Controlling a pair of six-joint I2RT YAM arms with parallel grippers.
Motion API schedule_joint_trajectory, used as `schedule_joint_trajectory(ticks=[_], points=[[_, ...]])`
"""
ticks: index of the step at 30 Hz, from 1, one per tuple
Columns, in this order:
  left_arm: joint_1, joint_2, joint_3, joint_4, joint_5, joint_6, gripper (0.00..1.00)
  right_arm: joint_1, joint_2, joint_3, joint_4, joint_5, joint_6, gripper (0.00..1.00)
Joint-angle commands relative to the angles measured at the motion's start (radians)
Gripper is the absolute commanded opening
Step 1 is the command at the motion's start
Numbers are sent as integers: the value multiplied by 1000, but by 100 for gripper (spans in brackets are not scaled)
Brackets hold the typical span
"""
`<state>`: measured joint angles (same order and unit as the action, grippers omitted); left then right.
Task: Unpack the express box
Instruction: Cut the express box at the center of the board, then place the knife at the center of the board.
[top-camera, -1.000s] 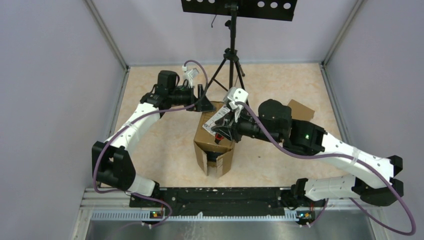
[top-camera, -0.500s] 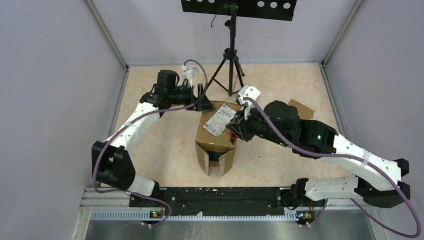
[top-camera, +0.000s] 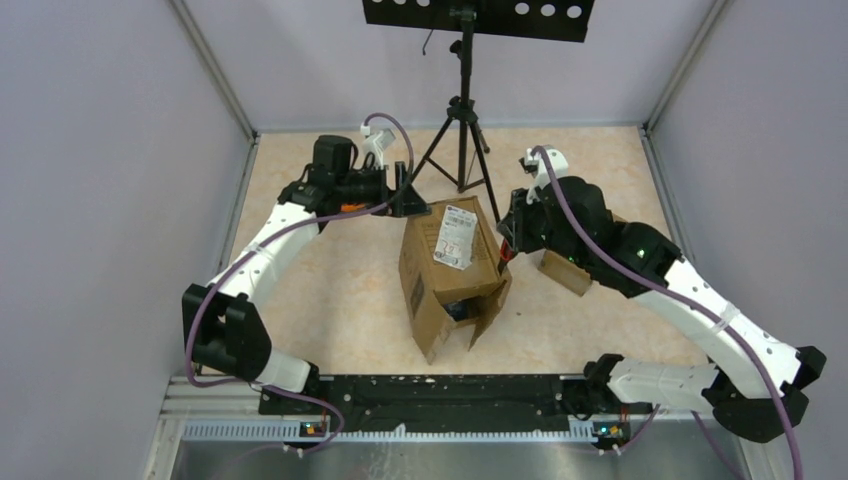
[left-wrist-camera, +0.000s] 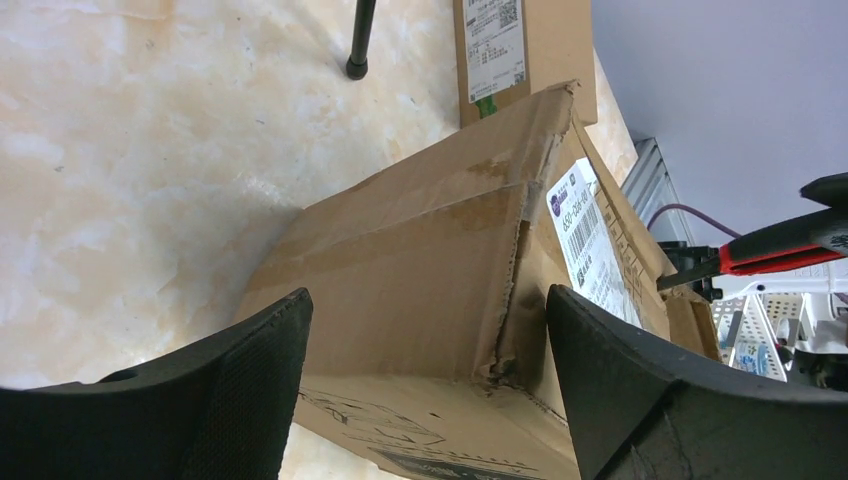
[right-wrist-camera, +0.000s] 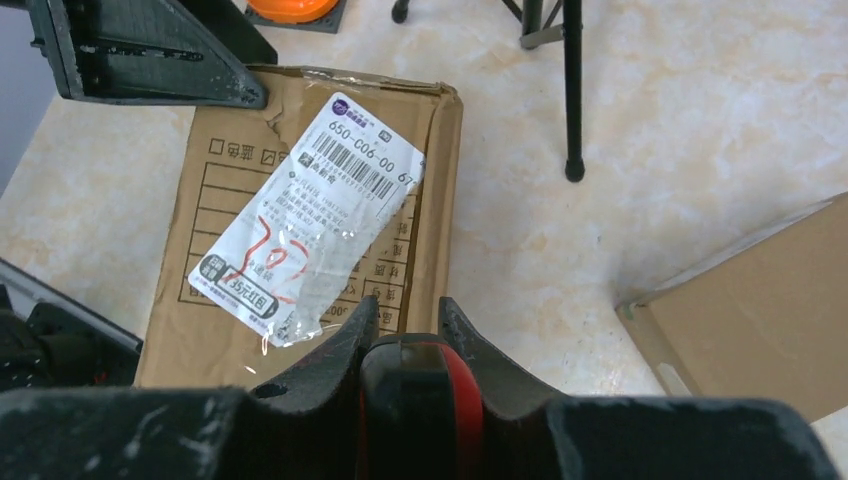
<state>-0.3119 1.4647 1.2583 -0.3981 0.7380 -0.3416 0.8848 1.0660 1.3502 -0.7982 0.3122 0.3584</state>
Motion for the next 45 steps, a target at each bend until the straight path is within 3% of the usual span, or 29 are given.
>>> schedule_joint_trajectory(ticks=[1,9,19,25,31,33,38,45], points=[[11,10,43,8,-38,13,89,-33,-18,-31,-53,-136,22,0],[12,18,32,10,-60,12,89,-32,-42,77,-26,-250,23,0],[29,20,17,18,-65,8,89,-33,-5,233,-197,-127,22,0],[32,25,12,30,-42,5,88,-33,-13,222,-176,-167,47,0],[32,12,18,30,-37,10,89,-44,49,226,-309,57,70,0],[31,11,33,16,-41,17,89,-89,69,196,-322,40,67,0],[31,6,64,-18,-55,33,89,-257,77,16,-258,-166,29,0],[30,-82,77,-92,-123,73,95,-347,188,-258,-64,-251,70,0]])
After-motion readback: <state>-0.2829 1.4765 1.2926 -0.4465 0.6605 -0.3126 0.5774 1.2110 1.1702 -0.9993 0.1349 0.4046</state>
